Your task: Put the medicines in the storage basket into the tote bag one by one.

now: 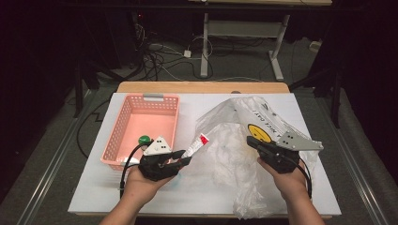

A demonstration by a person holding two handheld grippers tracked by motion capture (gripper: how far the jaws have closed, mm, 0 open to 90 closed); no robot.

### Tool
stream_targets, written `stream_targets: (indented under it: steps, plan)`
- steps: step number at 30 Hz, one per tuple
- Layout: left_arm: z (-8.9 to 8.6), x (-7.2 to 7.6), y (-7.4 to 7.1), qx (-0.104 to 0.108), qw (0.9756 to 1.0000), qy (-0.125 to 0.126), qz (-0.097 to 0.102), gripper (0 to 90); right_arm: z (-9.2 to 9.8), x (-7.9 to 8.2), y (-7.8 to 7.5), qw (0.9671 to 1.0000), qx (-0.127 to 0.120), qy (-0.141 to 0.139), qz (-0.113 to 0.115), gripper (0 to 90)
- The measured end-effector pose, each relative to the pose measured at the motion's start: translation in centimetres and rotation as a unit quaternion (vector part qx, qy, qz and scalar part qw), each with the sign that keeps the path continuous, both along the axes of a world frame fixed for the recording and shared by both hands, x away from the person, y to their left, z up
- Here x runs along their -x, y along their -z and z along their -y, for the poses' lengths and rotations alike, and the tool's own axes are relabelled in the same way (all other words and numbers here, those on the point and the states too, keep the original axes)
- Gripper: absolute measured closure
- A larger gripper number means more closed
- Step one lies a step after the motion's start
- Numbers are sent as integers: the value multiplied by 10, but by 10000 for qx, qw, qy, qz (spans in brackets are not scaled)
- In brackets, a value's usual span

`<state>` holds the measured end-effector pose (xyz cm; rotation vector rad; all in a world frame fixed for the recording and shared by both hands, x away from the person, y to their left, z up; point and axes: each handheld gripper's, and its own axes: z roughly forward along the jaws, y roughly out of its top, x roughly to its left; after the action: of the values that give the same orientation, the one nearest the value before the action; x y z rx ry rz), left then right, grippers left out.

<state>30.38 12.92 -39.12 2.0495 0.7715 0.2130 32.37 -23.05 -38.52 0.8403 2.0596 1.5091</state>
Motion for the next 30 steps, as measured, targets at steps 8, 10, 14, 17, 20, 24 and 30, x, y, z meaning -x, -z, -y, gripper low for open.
stream_targets:
  steps: [8,10,14,17,20,24,30]
  plan:
    - [15,3,8,-99,9998,137,-36,663,1,0,-1,10000,1,-1,28,900]
    - [19,4,11,-147,9997,185,-47,663,1,0,-1,10000,6,-8,34,900]
    - [27,5,18,-213,9993,292,-96,663,1,1,-1,10000,20,-1,50,900]
    - [34,6,24,-272,9989,359,-151,663,0,1,-1,10000,7,3,31,900]
    - [40,6,29,-300,9985,423,-197,663,0,1,-2,10000,24,-7,41,900]
    - [47,7,36,-364,9978,507,-227,663,-1,2,-2,10000,38,-24,63,900]
    - [56,8,41,-434,9970,594,-235,663,-2,2,-2,10000,42,-31,58,900]
